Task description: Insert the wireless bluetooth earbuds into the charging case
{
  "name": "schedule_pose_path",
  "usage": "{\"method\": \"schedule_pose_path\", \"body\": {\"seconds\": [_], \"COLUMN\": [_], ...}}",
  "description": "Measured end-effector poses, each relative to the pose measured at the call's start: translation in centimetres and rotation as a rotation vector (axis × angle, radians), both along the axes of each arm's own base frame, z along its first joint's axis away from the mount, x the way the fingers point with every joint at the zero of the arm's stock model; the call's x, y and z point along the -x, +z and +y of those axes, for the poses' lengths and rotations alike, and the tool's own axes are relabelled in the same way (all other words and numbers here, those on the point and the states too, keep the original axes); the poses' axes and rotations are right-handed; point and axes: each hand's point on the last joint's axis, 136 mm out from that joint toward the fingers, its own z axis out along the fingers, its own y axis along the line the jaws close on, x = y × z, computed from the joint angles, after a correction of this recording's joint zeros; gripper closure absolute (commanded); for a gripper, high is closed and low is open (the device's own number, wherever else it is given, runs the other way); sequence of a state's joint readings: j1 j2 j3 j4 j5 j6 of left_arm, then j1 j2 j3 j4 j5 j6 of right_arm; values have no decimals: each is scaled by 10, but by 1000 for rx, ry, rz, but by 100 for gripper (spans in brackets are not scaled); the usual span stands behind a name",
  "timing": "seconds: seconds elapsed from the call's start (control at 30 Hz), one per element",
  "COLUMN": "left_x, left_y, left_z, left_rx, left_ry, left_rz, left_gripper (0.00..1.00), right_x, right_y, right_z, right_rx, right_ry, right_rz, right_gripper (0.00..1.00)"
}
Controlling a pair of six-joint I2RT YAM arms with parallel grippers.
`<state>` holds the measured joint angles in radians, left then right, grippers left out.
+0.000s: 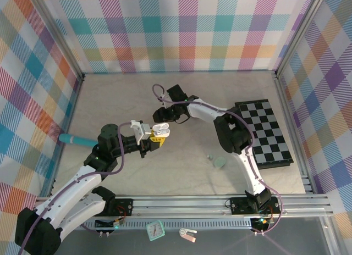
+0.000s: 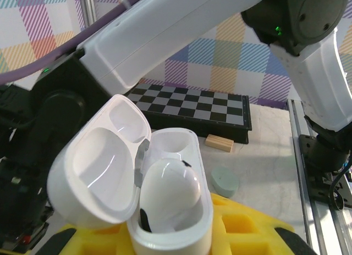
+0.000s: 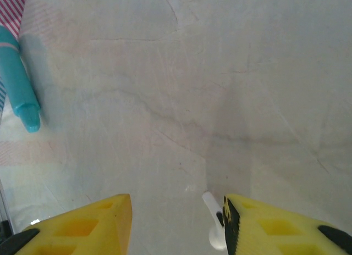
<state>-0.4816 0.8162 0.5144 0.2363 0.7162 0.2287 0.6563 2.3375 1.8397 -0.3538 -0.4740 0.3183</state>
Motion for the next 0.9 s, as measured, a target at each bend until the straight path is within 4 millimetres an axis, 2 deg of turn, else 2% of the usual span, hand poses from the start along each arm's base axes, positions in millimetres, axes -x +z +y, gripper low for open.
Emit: {"method": "schedule_pose_path", "body": {"seconds": [0.2,0.47,0.6,0.9], "left_x": [0,0,0,0], "left_y": [-1,0,0,-1], "left_z": [0,0,0,0], "left_rx": [0,0,0,-1], "left_ry": [0,0,0,0], "left_rz": [1,0,0,1], "left_gripper": [96,96,96,96], "right_x": [1,12,22,23], "right_y": [-26,-30,-33,-36], "right_z": [3,-3,-8,-8], "right_rx": [31,45,65,87], "right_ry": [50,88,102,103], "right_rz": [31,34,45,28], "right_gripper": [55,69,73,80]}}
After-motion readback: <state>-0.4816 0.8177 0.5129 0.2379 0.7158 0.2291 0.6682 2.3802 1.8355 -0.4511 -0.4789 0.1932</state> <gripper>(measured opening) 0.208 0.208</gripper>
